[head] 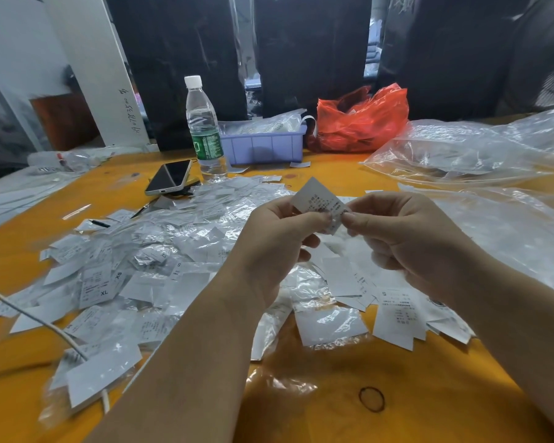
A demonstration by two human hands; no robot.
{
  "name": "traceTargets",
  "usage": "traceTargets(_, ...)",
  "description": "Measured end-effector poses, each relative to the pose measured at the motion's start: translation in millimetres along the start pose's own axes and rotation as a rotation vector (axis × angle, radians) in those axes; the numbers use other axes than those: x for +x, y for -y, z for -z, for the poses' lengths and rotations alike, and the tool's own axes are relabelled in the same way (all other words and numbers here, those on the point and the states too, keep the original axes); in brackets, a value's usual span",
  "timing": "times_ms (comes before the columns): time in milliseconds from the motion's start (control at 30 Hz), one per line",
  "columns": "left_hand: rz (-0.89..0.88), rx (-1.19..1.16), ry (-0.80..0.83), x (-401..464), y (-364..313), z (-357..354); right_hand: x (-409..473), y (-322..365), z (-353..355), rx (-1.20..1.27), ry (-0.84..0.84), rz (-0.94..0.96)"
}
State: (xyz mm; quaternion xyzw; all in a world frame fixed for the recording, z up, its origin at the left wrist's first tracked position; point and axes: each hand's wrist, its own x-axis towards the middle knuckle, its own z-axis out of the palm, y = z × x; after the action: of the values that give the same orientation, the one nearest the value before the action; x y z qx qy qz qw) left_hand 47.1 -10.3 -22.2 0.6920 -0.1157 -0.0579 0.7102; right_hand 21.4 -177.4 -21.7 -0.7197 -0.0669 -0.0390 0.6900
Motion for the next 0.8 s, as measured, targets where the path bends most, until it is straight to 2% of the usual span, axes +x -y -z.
traceTargets(133,0.032,-0.082,-0.002,0.2,-2.5,1.4,-0.5,2.3,-0.1,0.03,-0.082,0.043)
traceTargets(333,0.044,-0.143,-0.017,1.6,-3.3,3.9,-2.3,4.4,-1.1,0.017,-0.078,0.062)
traceTargets(800,0.003,-0.017,-0.059,1.7,-0.4,1.9,-2.4,3.6,-1.9,0.006,-0.005,0.045)
